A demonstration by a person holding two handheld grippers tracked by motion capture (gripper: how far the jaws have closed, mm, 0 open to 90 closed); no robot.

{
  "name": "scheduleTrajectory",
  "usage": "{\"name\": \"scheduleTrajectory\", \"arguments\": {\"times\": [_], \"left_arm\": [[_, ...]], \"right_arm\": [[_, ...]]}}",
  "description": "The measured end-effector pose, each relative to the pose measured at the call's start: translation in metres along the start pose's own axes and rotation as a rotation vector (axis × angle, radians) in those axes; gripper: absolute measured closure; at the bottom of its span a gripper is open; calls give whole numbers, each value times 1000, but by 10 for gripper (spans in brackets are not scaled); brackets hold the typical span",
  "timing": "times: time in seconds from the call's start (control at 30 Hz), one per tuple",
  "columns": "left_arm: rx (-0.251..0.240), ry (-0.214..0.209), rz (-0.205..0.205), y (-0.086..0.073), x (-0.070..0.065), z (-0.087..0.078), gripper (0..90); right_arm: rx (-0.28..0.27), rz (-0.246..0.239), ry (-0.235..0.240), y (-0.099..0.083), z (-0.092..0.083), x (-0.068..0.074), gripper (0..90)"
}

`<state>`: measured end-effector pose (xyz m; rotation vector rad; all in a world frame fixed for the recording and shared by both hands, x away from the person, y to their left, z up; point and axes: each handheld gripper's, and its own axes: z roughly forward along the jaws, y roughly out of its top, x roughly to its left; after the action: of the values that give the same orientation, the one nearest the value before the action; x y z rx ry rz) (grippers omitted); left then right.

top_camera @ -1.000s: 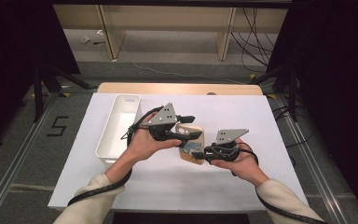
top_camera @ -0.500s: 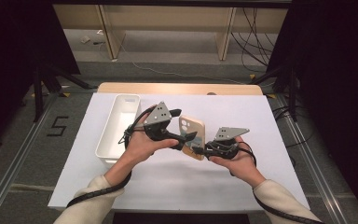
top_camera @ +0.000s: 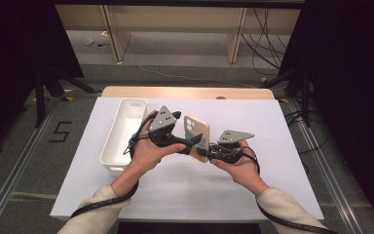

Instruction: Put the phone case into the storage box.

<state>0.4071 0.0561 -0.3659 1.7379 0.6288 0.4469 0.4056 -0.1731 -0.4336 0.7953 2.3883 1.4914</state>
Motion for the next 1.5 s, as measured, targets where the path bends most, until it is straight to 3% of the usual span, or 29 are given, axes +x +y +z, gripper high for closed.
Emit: {"name": "scheduleTrajectory", "arguments": {"times": [0.43,1.03,1.5], "left_arm": [[8,37,-25,-5,-2,10,0],[11,57,-67,-7,-7,25,0],[-6,82,-78,-7,-7,27,19]], "right_arm": [[5,15,-37,-1,5,1,802],[-2,8,-42,0,7,8,801],[-8,11,-52,0,7,8,801]]}}
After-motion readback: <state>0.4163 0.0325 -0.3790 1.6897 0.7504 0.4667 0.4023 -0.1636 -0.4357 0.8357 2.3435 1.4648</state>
